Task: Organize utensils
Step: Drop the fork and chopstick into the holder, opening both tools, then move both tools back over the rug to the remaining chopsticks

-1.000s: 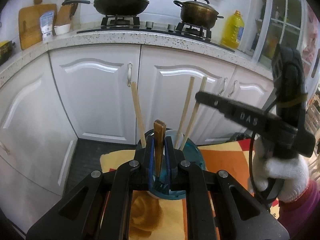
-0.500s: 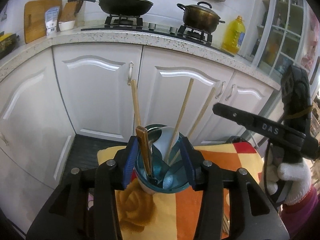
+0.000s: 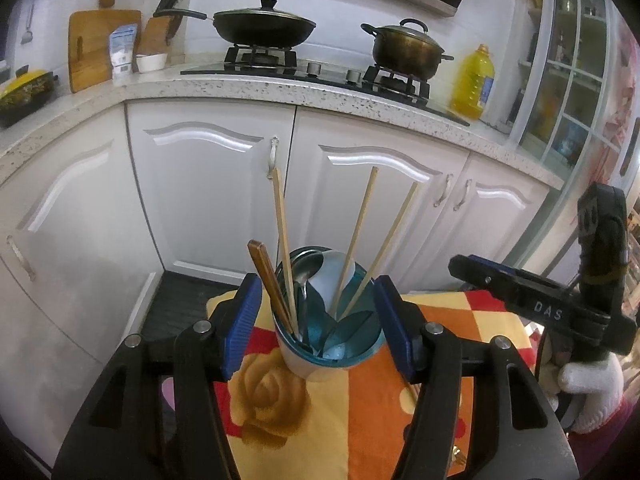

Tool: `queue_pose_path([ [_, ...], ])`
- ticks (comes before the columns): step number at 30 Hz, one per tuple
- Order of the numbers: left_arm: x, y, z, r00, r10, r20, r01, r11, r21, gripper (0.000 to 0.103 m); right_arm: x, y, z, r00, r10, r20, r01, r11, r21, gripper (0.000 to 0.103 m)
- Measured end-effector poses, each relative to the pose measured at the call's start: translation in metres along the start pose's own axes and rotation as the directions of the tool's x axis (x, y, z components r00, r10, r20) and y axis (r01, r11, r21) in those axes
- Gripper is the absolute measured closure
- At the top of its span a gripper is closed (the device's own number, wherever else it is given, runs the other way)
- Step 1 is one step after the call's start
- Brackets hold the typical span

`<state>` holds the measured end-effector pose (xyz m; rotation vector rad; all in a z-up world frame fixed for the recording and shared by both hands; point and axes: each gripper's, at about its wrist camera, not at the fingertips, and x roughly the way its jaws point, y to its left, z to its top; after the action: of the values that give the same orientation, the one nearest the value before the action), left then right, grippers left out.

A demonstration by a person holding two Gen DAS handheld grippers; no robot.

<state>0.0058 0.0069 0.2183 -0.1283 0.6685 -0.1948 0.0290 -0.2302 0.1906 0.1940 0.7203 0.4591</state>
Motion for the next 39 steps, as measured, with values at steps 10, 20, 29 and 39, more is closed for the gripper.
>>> queue_pose_path([
  [10, -0.022, -0.013, -0.011, 0.998, 0.038, 0.04, -0.04, 0.998, 0.039, 0.045, -0.022, 0.01, -0.023, 0.999, -0.022, -0.025, 0.021, 0.999, -0.042, 0.062],
  [20, -0.024, -0.039, -0.037, 0.999, 0.037, 0.017, -0.039, 0.994, 0.103, 0.045, -0.035, -0.018, -0.058, 0.993, -0.082, -0.089, 0.083, 0.997, 0.009, 0.061],
  [29, -0.011, -0.06, -0.062, 0.999, 0.018, -0.032, -0.014, 0.991, 0.133, 0.045, -0.027, -0.039, -0.088, 0.976, -0.14, -0.167, 0.145, 0.989, 0.017, 0.061],
  [39, 0.009, -0.069, -0.079, 0.996, 0.022, -0.086, -0.008, 0.988, 0.156, 0.045, 0.01, -0.064, -0.119, 0.953, -0.126, -0.276, 0.154, 0.985, 0.081, 0.061],
])
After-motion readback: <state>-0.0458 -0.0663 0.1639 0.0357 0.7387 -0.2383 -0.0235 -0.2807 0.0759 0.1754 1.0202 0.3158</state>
